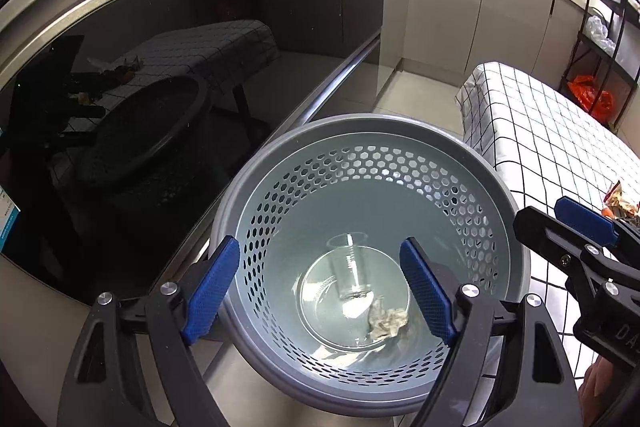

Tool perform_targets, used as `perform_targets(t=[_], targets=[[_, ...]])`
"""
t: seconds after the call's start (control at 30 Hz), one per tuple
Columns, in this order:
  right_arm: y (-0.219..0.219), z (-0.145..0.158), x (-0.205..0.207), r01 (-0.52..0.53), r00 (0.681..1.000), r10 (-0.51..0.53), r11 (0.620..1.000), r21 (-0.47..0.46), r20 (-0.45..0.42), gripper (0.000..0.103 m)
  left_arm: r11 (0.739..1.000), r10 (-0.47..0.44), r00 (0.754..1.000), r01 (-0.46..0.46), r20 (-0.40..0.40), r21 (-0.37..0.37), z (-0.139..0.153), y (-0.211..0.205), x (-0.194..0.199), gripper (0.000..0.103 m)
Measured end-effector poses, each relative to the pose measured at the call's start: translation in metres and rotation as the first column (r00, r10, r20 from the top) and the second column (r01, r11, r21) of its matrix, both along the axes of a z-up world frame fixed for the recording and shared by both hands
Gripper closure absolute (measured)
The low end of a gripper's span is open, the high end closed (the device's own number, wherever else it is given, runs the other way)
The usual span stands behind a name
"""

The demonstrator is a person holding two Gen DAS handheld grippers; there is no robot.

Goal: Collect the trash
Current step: 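Open the right gripper to drop the paper while the left gripper releases the cup, then move both open grippers back over the table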

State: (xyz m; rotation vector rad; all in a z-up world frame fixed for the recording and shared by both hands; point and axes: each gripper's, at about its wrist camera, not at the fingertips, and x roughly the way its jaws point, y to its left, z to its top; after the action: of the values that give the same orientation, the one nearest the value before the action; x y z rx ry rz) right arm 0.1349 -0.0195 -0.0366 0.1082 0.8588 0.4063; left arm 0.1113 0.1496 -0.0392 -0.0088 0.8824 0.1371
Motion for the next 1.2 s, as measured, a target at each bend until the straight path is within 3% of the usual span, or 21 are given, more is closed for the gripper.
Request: perform_targets(t=[0.4,0.7,0.9,1.2], targets=[[-0.026,0.01,-0.022,0.061,0.998,-0.06,0.998,-0.03,0.034,0.036,0.999,-0.05,0.997,0.049,0.051,0.004,0.016,-0.025,-0.014,0.021],[-0.085,0.026,-0.061,0.18,0.981,-0.178,0.983,-0.034,0.075,0.036,0.989,-0.15,0.983,0.15,0.101,0.007,0.03,-0.07,-0.034,0.02],[-0.14,0.032,-0.101,0.301,0.951,-0.3,0.954,0.005,0.079,0.036,0.973,-0.229,0.966,0.231,0.123,0.0,0.035,-0.107,-0.049,0.018],[-0.218,0.042,-0.165,0.471,0.875,-0.47,0.882,0.015,0.115,0.035,0.939,-0.335,0.93,0.343,0.153,-0.033,0.037,-0.165,-0.077,0.015]])
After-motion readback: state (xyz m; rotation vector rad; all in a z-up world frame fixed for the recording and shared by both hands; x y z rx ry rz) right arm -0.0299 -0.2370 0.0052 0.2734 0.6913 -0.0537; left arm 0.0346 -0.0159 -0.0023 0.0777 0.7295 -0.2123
